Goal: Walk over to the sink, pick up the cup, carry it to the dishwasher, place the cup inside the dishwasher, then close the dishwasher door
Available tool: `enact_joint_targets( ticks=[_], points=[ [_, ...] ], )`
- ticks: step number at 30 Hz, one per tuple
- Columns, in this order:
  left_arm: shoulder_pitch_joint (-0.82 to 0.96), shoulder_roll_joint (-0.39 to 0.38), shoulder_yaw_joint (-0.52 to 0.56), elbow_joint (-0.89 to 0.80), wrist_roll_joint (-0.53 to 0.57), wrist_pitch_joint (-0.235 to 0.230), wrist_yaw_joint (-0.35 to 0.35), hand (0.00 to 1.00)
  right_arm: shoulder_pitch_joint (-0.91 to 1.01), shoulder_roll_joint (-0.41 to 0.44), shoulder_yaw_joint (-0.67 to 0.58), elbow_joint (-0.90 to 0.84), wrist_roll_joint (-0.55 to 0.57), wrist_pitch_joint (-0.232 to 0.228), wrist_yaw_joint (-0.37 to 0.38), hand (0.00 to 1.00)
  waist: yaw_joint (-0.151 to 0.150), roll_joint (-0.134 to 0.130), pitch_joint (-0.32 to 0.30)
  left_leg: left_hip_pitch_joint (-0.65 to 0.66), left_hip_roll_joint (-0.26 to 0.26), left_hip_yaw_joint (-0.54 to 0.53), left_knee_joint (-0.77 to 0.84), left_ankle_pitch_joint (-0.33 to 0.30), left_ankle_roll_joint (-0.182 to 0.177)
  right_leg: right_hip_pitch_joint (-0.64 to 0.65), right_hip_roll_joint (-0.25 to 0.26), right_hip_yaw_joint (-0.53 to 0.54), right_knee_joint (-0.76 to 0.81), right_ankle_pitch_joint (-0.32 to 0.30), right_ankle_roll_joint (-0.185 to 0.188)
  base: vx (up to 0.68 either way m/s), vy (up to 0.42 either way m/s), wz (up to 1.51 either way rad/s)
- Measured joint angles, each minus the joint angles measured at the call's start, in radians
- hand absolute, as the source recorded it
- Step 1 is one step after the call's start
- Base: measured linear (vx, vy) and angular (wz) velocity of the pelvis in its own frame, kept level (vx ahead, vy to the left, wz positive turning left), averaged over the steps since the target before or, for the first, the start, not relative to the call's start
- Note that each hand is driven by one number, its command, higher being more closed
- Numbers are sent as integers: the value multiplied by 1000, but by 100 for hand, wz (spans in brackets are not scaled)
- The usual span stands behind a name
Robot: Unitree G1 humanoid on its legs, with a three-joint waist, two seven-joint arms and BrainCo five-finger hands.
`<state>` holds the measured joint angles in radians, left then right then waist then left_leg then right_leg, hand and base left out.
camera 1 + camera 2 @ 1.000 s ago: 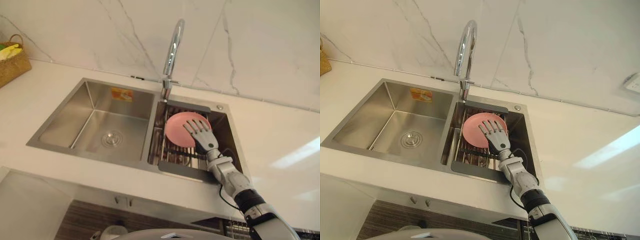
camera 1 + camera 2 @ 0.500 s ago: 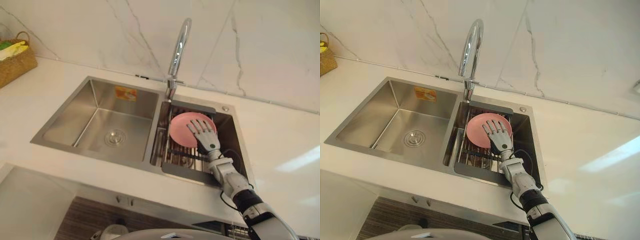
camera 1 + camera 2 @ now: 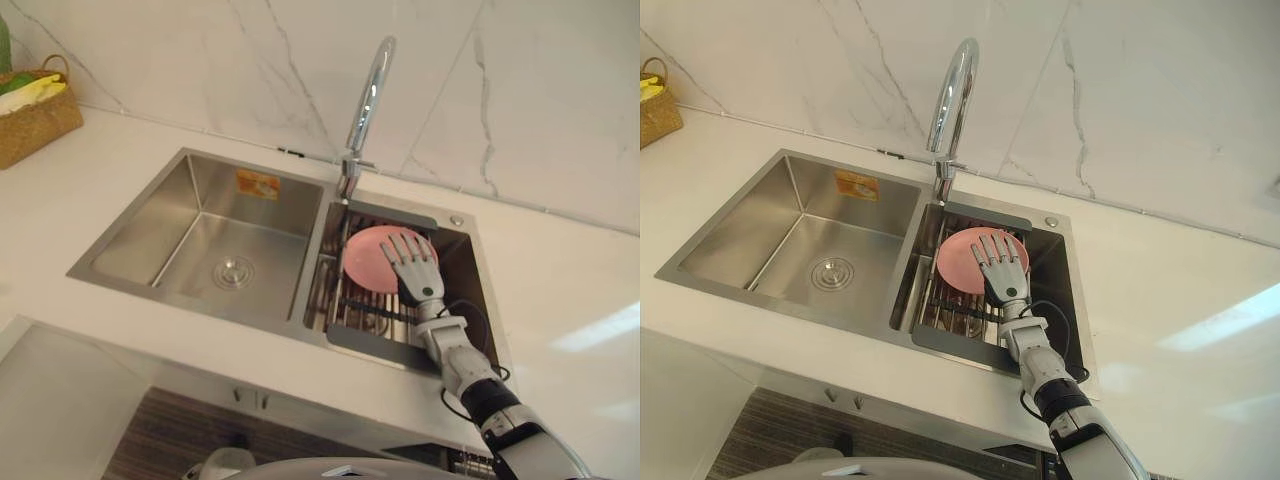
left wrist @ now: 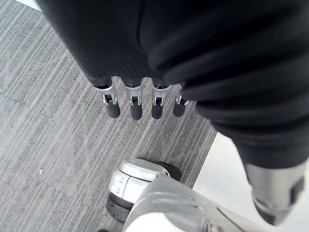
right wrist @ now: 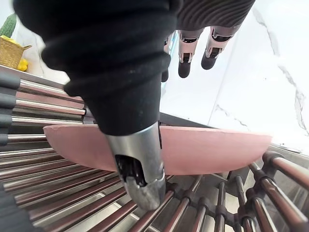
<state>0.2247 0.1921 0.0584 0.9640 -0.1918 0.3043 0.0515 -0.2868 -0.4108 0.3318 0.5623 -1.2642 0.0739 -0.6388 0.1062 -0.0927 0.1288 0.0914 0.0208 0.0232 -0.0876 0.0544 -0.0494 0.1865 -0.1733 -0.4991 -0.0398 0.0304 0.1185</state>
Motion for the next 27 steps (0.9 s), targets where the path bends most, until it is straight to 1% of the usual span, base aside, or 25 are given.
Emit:
enact_joint_targets(
  ticks=[3,7,11,15,19,20,24,27],
  points=[
    [0,0,0,0,0,-2,0,0,0,1,-1,0,0,3,-28,0,0,0,0,0,0,0,0,0,0,0,0,0,1,0,0,0,0,0],
    [1,0,-1,0,5,-9,-2,0,-3,6,-3,-1,4,31,-67,0,0,0,2,-4,0,0,0,0,0,-5,-1,-2,3,-1,0,0,0,0],
    [1,-2,-2,-1,41,-10,-3,0,-13,8,-4,0,23,62,-69,0,1,0,10,-7,0,-1,0,0,0,-10,-4,-3,15,-8,0,4,3,2],
    [1,-2,-2,-2,42,-11,-12,0,-13,13,-32,-4,95,93,-70,0,0,0,23,-7,-1,-5,0,0,0,-11,-6,-5,22,-11,0,7,2,2],
    [1,-4,-2,-3,61,-14,-12,0,-14,14,-41,-3,129,103,-71,0,1,2,25,-11,-1,-12,0,1,-1,-13,-8,-10,27,-15,1,-1,3,4],
    [1,-5,-2,-4,71,-14,-12,0,-15,14,-46,-3,140,103,-71,100,1,3,25,-14,-2,-15,0,1,-1,-16,-8,-12,29,-16,1,-1,5,6],
    [1,-5,-2,-8,76,-16,-13,0,-25,12,-66,8,181,104,-72,100,1,4,33,-19,-4,-19,0,1,-1,-18,-11,-16,31,-18,2,6,6,4],
    [1,-7,-5,-9,76,-27,-12,0,-53,8,-70,31,211,105,-72,100,1,11,52,-20,-5,-21,0,2,-1,-18,-13,-19,32,-18,2,0,0,0]
  ],
)
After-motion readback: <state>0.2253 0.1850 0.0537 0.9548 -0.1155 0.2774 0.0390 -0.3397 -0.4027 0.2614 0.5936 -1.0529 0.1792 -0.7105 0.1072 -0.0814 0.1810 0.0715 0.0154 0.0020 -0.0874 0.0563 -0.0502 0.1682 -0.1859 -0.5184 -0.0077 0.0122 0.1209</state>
